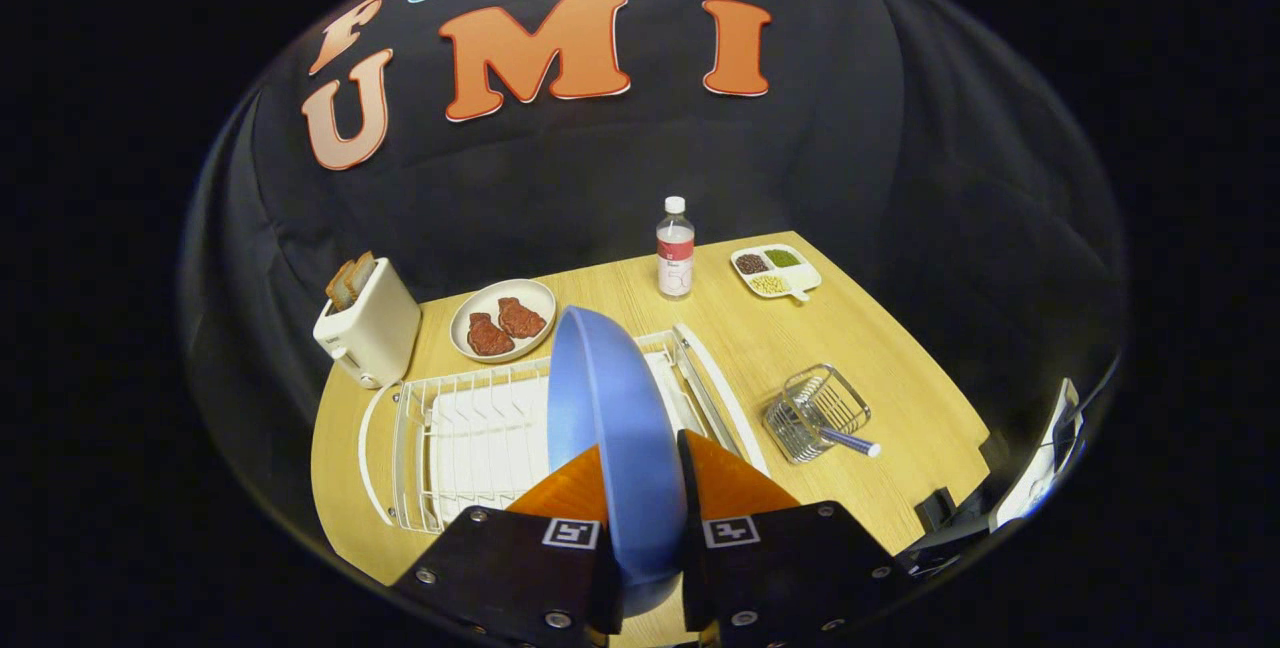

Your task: Take the plate from the dish rack, then take the spoon from the basket and place it into the plate.

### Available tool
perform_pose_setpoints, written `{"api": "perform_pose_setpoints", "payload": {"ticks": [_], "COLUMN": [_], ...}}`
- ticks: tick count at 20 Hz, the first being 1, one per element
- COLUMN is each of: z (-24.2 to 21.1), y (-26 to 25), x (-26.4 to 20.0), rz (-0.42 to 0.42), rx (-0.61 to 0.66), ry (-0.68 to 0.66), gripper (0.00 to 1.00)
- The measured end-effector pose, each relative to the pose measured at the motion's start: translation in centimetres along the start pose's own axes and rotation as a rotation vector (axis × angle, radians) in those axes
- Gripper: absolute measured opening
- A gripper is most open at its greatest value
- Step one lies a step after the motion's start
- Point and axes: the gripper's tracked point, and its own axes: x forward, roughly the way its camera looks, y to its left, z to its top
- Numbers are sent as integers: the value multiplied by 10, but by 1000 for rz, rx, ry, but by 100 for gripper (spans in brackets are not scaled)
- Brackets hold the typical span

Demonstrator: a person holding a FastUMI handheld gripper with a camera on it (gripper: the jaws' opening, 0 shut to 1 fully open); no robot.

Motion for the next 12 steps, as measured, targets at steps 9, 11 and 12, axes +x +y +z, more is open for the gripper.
{"api": "perform_pose_setpoints", "payload": {"ticks": [9, 11, 12], "z": [-104, -126, -135], "y": [-38, -36, -36], "x": [-51, -56, -55], "rz": [64, 95, 102], "rx": [94, 127, 141], "ry": [114, 143, 150], "gripper": [23, 23, 23]}}
